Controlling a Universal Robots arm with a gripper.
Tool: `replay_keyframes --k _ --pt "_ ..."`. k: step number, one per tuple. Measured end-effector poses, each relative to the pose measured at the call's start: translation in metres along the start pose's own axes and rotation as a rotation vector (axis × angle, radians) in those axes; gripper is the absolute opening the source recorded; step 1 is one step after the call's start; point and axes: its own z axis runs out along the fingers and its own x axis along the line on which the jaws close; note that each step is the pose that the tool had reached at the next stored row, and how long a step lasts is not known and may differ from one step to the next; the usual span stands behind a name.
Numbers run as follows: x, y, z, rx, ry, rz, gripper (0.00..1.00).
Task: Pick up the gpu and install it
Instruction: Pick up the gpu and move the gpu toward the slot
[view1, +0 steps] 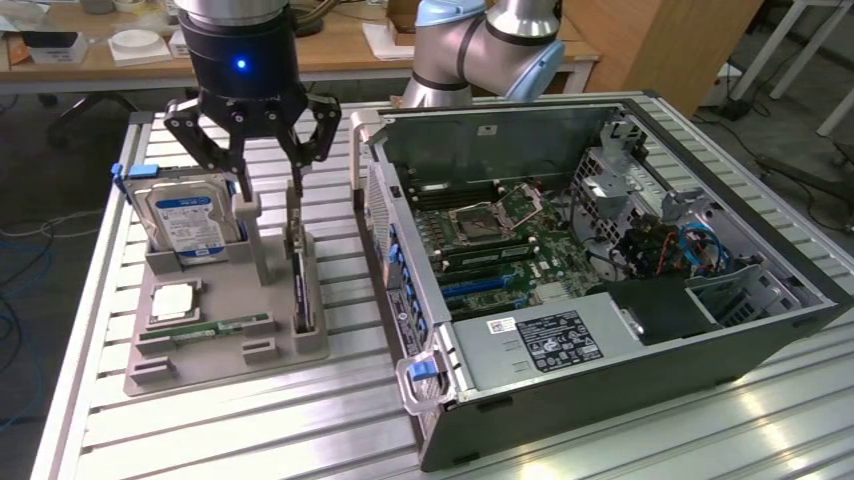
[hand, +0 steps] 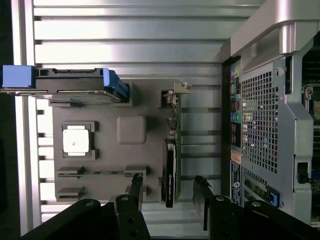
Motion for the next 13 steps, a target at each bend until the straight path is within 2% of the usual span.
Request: replay_keyframes --k 13 --pt "0.0 -0.0003 0.0053 0.0 0.0 0.0 0.53"
